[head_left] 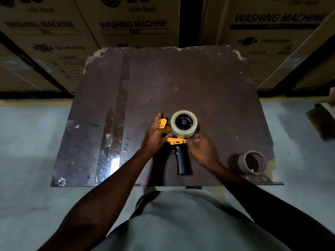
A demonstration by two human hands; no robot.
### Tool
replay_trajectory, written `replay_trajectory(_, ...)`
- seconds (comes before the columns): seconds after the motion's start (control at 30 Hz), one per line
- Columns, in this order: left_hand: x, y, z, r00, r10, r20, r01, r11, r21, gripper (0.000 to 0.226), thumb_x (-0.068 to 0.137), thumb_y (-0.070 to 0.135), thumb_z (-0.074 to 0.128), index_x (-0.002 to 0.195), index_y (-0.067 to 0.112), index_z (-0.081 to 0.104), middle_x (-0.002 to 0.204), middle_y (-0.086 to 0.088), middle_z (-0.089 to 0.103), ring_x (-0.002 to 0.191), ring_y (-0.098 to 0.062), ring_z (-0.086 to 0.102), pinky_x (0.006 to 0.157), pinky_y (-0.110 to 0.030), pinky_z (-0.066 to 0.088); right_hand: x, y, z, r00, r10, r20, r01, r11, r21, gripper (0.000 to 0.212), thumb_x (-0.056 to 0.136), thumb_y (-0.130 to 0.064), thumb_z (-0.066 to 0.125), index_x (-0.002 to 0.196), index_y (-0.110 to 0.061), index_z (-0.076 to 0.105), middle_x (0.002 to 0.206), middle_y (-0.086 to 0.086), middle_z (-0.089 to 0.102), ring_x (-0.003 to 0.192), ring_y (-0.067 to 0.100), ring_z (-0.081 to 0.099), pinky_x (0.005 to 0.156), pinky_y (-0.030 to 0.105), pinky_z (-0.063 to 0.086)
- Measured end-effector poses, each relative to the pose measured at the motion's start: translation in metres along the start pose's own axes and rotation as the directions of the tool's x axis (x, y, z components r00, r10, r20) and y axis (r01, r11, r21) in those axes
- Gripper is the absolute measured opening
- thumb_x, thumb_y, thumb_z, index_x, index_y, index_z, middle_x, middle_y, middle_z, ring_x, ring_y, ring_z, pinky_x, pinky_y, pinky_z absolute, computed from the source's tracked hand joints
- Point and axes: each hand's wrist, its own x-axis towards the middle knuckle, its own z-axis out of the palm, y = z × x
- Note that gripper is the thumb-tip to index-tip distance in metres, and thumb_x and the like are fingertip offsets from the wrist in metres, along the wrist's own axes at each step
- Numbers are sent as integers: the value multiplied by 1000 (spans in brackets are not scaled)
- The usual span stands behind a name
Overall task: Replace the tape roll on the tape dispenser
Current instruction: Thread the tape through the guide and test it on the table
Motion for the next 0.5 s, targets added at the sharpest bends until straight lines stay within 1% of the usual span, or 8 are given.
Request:
replay_trajectory(0.03,0,1,0,1000,-4,-2,4,1000,-1,16,89,32,72,90,17,79,167,-7,14,151,-24,24,113,-39,38,-3,1,8,988,87,125,-96,993,69,33,82,-60,60,82,-28,55,88,1,68,86,26,66,79,45,56)
replay_trajectory(0.1,-1,1,1,1000,0,-2,0,1000,-3,18,89,30,72,89,13,79,167,-9,15,150,-24,27,111,-36,38,-9,-4,18,895,175,411,-287,930,230,40,81,-60,66,73,-22,57,74,0,64,78,22,64,78,45,56)
replay_trajectory(0.17,0,0,1,1000,12,0,-12,1000,-9,19,89,29,72,88,11,79,166,-12,17,149,-25,29,110,-36,39,-13,-10,28,768,169,618,-496,767,407,33,82,-48,75,86,-18,62,79,5,66,79,22,66,80,42,57)
replay_trajectory(0.2,1,-1,1,1000,19,1,-19,1000,-14,20,88,28,72,87,10,79,165,-12,18,149,-25,29,110,-35,39,-14,-13,32,734,144,663,-560,681,472,28,85,-38,75,92,-15,61,80,8,66,74,23,67,75,40,57)
replay_trajectory(0.23,1,-2,0,1000,24,5,-24,1000,-19,20,88,28,73,87,10,79,165,-13,19,149,-25,29,110,-35,38,-15,-16,33,719,124,684,-598,610,520,20,90,-28,72,94,-13,59,77,10,66,66,23,66,67,37,57)
replay_trajectory(0.3,2,-3,-2,999,36,25,-36,999,-22,18,88,26,73,88,9,79,165,-15,17,149,-27,29,111,-34,38,-16,-19,37,732,137,667,-612,561,557,11,94,-18,66,92,-11,57,70,10,64,55,22,62,55,33,54)
replay_trajectory(0.43,4,-6,-6,995,28,98,-27,1000,-11,12,89,20,71,83,11,76,166,-17,10,146,-28,36,105,-26,35,-18,-19,42,786,168,595,-569,574,589,8,92,-15,64,92,-11,58,62,6,60,47,19,54,48,29,49)
replay_trajectory(0.5,1,-10,-9,992,29,123,-27,1000,-14,16,89,24,71,80,11,74,166,-15,8,142,-27,42,104,-27,38,-17,-18,42,794,167,585,-559,580,593,6,92,-14,64,90,-11,59,61,7,59,47,19,53,47,28,47)
